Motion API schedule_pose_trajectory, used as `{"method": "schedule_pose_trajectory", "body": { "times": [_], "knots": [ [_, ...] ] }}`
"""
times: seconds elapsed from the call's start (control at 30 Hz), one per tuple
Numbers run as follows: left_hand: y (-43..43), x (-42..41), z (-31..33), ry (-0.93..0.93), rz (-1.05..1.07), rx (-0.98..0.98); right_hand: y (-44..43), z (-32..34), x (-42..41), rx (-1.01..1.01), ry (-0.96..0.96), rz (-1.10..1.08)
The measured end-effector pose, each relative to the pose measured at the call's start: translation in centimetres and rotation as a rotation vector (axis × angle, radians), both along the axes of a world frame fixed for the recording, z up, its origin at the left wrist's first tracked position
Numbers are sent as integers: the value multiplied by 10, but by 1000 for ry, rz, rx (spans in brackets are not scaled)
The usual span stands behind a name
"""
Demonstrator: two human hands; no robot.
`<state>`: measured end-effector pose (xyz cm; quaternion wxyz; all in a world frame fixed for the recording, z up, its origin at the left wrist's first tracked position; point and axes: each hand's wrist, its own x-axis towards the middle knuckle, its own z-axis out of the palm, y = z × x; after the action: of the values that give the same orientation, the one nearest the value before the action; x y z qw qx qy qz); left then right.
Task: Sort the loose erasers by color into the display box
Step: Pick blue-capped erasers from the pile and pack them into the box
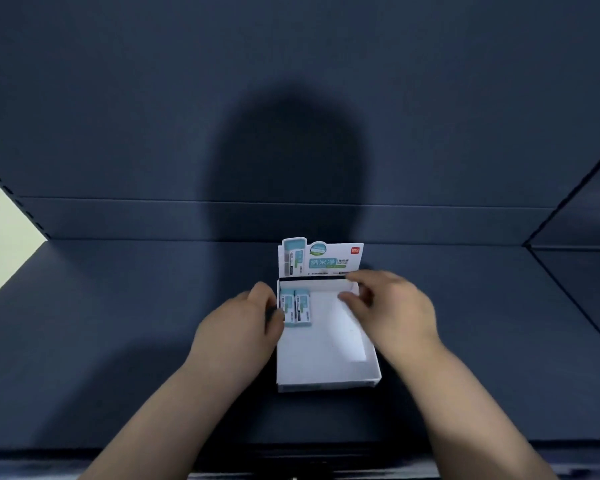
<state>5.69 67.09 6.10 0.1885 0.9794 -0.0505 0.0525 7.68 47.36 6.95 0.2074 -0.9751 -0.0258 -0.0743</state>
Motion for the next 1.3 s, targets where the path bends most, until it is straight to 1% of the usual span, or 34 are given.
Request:
{"method": "schedule_pose_trajectory", "body": {
  "times": [0.07, 0.13, 0.27, 0.37, 0.47, 0.6, 0.73, 0.8, 0.93, 1.03, 1.13, 1.3],
  "knots": [
    [-4, -1, 4, -187, -90, 53, -13, 3, -7, 20, 26, -81],
    [-16, -3, 3, -290, -224, 19, -19, 3, -16, 49, 67, -115],
    [-51, -13, -2, -338, -469, 56, -20, 0, -39, 101, 69, -131],
    [-72, -18, -10, -312, -560, 111, -23, -4, -55, 79, 94, -153],
    [-84, -18, -15, -282, -568, 139, -37, -8, -68, 47, 109, -171],
    [-105, -24, -15, -211, -556, 121, -64, -11, -86, 17, 98, -171],
    [-142, -39, -12, -140, -588, 94, -108, -10, -104, 27, 55, -177],
    [-168, -47, -7, -95, -588, 122, -134, -9, -110, 32, 54, -164],
    [-226, -64, -8, -138, -478, 163, -196, -3, -123, -22, 94, -105],
    [-275, -75, -15, -134, -406, 138, -249, 1, -135, -64, 110, -55],
    [-310, -84, -16, -143, -348, 167, -290, 0, -144, -115, 124, -36],
    [-346, -92, -16, -120, -363, 175, -334, -4, -149, -118, 130, -45]
  ]
}}
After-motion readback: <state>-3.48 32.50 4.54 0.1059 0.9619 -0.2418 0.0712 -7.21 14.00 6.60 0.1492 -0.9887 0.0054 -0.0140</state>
